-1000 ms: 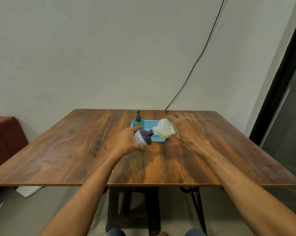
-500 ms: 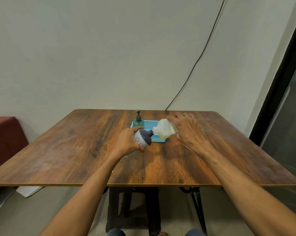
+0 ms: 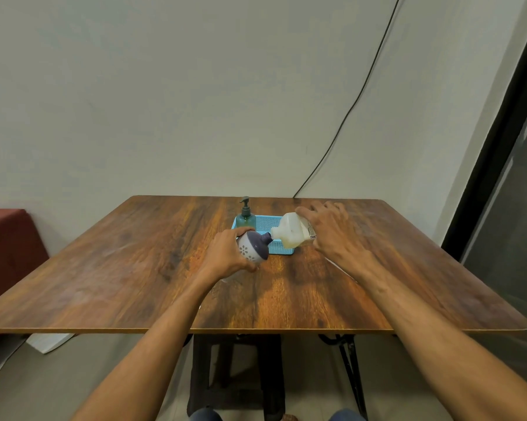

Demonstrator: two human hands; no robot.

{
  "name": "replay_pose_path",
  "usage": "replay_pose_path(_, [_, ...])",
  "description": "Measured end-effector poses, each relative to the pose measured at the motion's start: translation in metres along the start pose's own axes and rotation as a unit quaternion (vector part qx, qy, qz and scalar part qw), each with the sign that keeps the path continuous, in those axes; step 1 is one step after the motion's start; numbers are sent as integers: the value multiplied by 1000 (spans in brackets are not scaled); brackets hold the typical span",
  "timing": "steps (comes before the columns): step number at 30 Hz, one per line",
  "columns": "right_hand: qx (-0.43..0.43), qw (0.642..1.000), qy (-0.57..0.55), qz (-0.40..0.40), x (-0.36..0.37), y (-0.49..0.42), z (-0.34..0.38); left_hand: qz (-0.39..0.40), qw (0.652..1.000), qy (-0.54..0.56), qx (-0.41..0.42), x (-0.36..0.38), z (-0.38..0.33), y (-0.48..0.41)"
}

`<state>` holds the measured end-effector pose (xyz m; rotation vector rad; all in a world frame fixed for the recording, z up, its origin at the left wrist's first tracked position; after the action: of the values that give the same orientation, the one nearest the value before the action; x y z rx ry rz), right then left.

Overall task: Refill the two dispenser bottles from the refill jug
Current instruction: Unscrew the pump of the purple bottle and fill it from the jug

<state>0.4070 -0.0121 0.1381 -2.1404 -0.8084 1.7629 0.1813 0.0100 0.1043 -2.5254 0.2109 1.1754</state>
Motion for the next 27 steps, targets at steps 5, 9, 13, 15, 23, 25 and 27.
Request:
replay_pose_path(5, [-1, 1000, 0, 2, -2, 0, 1, -1, 1000, 0, -2, 0, 1, 0])
replay_pose_path(9, [-4, 1000, 2, 8, -5, 1, 3, -3, 1000, 6, 0, 1, 1, 1])
replay_pose_path(13, [-2, 1000, 2, 10, -8, 0, 4, -6, 1000, 13, 1, 1, 2, 1])
replay_pose_path(15, [-2, 1000, 1, 13, -9, 1, 4, -5, 1000, 14, 2, 1, 3, 1])
replay_pose_path(23, [-6, 1000, -6, 9, -9, 1, 5, -6, 1000, 13, 4, 2, 3, 0])
replay_pose_path(25, [-6, 1000, -6, 7, -9, 1, 4, -4, 1000, 10, 0, 2, 3, 0])
replay_pose_path(27, [-6, 1000, -6, 8, -8, 1, 4, -6, 1000, 9, 1, 2, 3, 0])
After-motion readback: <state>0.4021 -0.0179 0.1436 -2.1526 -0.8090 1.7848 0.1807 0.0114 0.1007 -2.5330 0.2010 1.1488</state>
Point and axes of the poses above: each hand's wrist, its own y-axis away from the middle knuckle, its own x-axis out of the palm, z = x × y, the point moved 3 cm from there along -y, towards the middle knuckle, and after that the axes turned 6 degrees about -x, right-handed, at the moved point
